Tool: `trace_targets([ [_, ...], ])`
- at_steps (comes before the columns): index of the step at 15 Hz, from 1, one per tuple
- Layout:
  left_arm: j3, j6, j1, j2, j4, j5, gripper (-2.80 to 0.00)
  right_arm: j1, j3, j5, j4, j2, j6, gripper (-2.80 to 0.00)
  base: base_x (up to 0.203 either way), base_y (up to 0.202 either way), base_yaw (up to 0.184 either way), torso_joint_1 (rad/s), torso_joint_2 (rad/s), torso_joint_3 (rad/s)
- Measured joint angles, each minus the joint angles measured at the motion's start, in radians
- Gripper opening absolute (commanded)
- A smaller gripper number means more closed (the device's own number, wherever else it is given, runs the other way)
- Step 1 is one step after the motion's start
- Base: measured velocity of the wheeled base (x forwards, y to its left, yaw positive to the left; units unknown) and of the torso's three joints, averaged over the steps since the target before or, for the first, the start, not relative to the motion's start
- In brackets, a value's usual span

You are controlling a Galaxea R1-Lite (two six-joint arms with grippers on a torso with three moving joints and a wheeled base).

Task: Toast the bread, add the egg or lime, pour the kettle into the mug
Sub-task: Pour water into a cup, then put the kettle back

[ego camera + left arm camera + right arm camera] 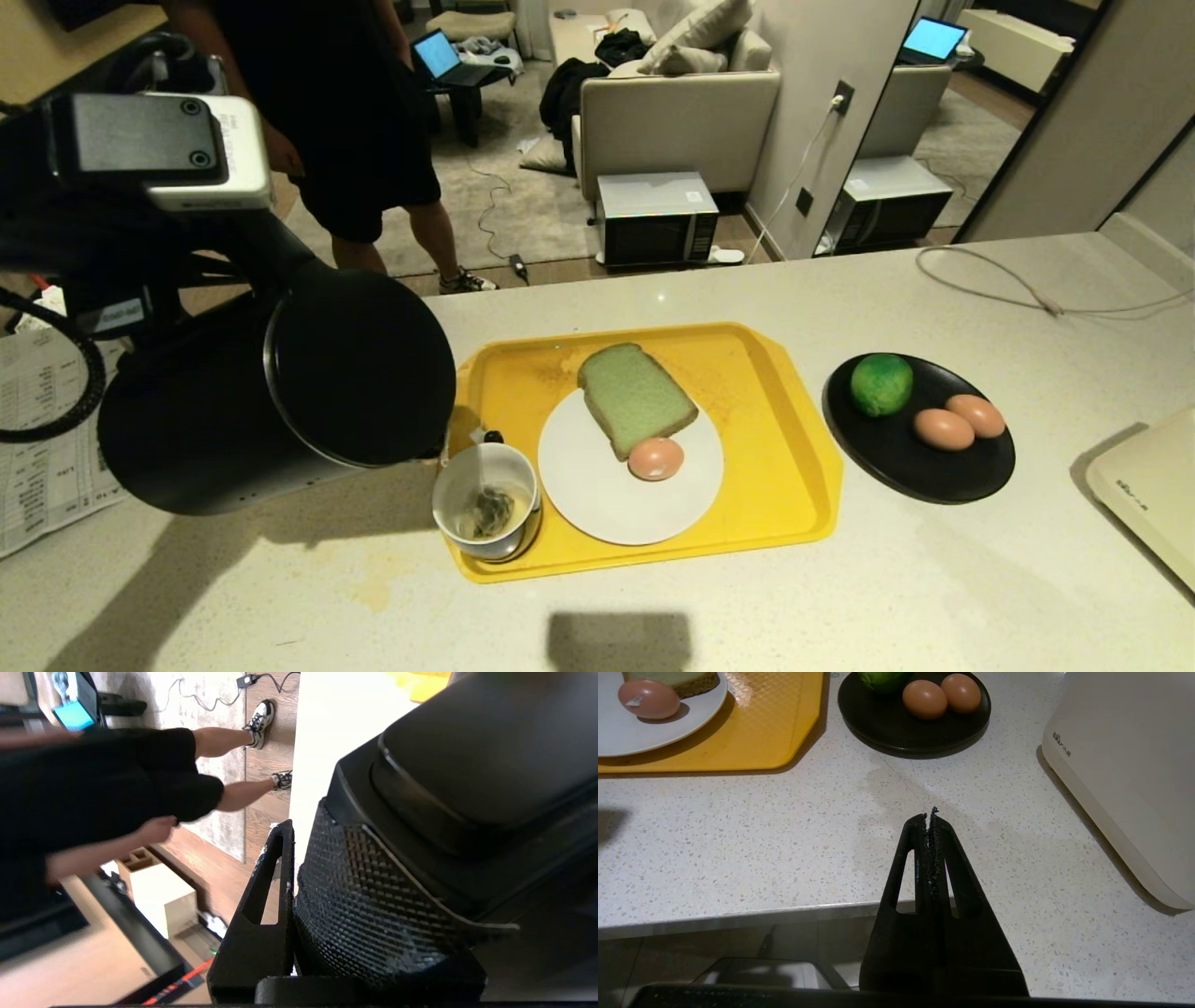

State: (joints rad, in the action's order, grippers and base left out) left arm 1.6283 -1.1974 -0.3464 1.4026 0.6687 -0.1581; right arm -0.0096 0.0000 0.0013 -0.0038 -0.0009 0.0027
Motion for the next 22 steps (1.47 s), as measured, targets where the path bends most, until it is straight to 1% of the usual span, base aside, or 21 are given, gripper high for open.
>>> trace_targets([
  [2, -0.002, 0.025, 0.010, -0.017, -0.001, 0.000, -2.80, 0.000, 0.000, 0.000, 0.000, 0.000, 0.000, -2.80, 0.000, 0.000, 0.000, 0.000, 0.00, 0.000],
  [5, -0.007, 0.074, 0.062, -0.054, 0.000, 0.017, -2.80, 0.000, 0.000, 0.001, 0.000, 0.000, 0.000, -2.80, 0.000, 0.000, 0.000, 0.000, 0.00, 0.000],
  [6, -0.011, 0.097, 0.088, -0.067, -0.001, 0.033, -2.80, 0.000, 0.000, 0.000, 0.000, 0.000, 0.000, -2.80, 0.000, 0.000, 0.000, 0.000, 0.00, 0.000],
  [7, -0.017, 0.124, 0.120, -0.079, -0.001, 0.063, -2.80, 0.000, 0.000, 0.000, 0.000, 0.000, 0.000, -2.80, 0.000, 0.000, 0.000, 0.000, 0.00, 0.000],
  [8, -0.026, 0.156, 0.163, -0.091, -0.002, 0.111, -2.80, 0.000, 0.000, 0.000, -0.001, 0.000, 0.000, -2.80, 0.000, 0.000, 0.000, 0.000, 0.00, 0.000],
  [10, -0.052, 0.207, 0.276, -0.114, -0.011, 0.225, -2.80, 0.000, 0.000, 0.000, 0.000, 0.000, 0.000, -2.80, 0.000, 0.000, 0.000, 0.000, 0.00, 0.000],
  [13, -0.109, 0.249, 0.486, -0.140, -0.058, 0.413, -2.80, 0.000, 0.000, 0.000, 0.000, 0.000, 0.000, -2.80, 0.000, 0.000, 0.000, 0.000, 0.00, 0.000],
  [15, -0.188, 0.282, 0.624, -0.152, -0.134, 0.547, -2.80, 0.000, 0.000, -0.001, 0.000, 0.000, 0.000, -2.80, 0.000, 0.000, 0.000, 0.000, 0.00, 0.000],
  [17, -0.288, 0.322, 0.713, -0.158, -0.249, 0.658, -2.80, 0.000, 0.000, 0.000, 0.000, 0.000, 0.000, -2.80, 0.000, 0.000, 0.000, 0.000, 0.00, 0.000],
  [18, -0.346, 0.353, 0.741, -0.160, -0.318, 0.703, -2.80, 0.000, 0.000, 0.000, 0.000, 0.000, 0.000, -2.80, 0.000, 0.000, 0.000, 0.000, 0.00, 0.000],
  [20, -0.460, 0.442, 0.767, -0.158, -0.495, 0.749, -2.80, 0.000, 0.000, 0.000, 0.000, 0.000, 0.001, -2.80, 0.000, 0.000, 0.000, 0.000, 0.00, 0.000],
  [22, -0.566, 0.555, 0.773, -0.144, -0.703, 0.759, -2.80, 0.000, 0.000, 0.000, 0.000, 0.000, 0.000, -2.80, 0.000, 0.000, 0.000, 0.000, 0.00, 0.000],
])
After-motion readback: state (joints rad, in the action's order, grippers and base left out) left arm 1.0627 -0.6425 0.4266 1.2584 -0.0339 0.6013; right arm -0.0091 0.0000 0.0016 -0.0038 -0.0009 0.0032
